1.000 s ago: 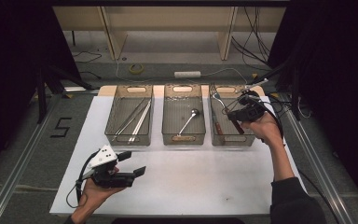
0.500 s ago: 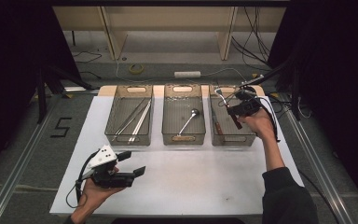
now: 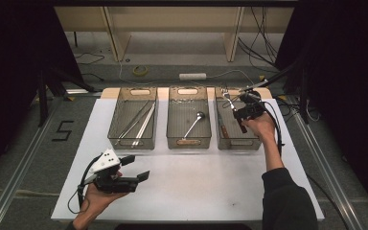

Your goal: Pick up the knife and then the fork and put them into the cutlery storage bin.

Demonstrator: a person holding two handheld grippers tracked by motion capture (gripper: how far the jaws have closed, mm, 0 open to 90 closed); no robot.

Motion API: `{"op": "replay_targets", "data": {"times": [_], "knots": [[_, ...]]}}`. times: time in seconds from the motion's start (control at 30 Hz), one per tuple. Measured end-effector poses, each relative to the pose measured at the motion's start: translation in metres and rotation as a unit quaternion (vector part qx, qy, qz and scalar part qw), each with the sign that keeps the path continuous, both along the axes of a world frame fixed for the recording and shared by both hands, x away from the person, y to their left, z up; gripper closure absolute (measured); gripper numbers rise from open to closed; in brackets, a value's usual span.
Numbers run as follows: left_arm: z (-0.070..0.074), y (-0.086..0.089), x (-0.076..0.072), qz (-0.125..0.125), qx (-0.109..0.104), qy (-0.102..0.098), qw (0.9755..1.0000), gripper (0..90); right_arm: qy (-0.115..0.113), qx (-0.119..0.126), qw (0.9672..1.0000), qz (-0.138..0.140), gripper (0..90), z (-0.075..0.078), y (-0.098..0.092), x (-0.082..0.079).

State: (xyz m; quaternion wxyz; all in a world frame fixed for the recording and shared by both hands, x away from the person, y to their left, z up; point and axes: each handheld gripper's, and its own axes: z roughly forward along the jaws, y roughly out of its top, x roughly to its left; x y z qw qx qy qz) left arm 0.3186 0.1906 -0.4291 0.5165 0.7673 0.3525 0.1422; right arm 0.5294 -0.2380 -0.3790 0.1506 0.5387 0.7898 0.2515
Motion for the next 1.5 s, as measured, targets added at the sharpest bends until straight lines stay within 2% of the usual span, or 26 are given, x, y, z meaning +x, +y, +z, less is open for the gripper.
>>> {"op": "replay_targets", "data": {"times": [0.67, 0.83, 1.17, 1.2, 1.27, 1.33, 1.5], "knots": [[0.000, 0.000, 0.000, 0.000, -0.001, 0.001, 1.0000, 20.0, 0.023, 0.000, 0.9995, -0.022, 77.2, -0.024, 0.001, 0.004], [0.000, 0.000, 0.000, 0.000, 0.000, 0.001, 1.0000, 20.0, 0.026, 0.004, 0.9994, -0.024, 77.1, -0.026, 0.001, 0.003], [0.000, 0.000, 0.000, 0.000, -0.001, 0.002, 1.0000, 20.0, 0.032, -0.009, 0.9991, -0.026, 76.7, -0.029, 0.005, 0.006], [0.000, 0.000, 0.000, 0.000, -0.002, 0.002, 1.0000, 20.0, 0.029, -0.008, 0.9992, -0.027, 75.9, -0.029, 0.005, 0.007], [0.000, 0.000, 0.000, 0.000, -0.001, 0.003, 1.0000, 20.0, 0.018, 0.000, 0.9994, -0.029, 62.6, -0.027, 0.004, 0.007], [0.000, 0.000, 0.000, 0.000, -0.001, 0.002, 1.0000, 20.0, 0.015, 0.017, 0.9993, -0.029, 60.0, -0.024, 0.004, 0.007], [0.000, 0.000, 0.000, 0.000, -0.001, 0.001, 1.0000, 20.0, 0.012, 0.021, 0.9995, -0.020, 55.8, -0.020, 0.001, 0.005]]}}
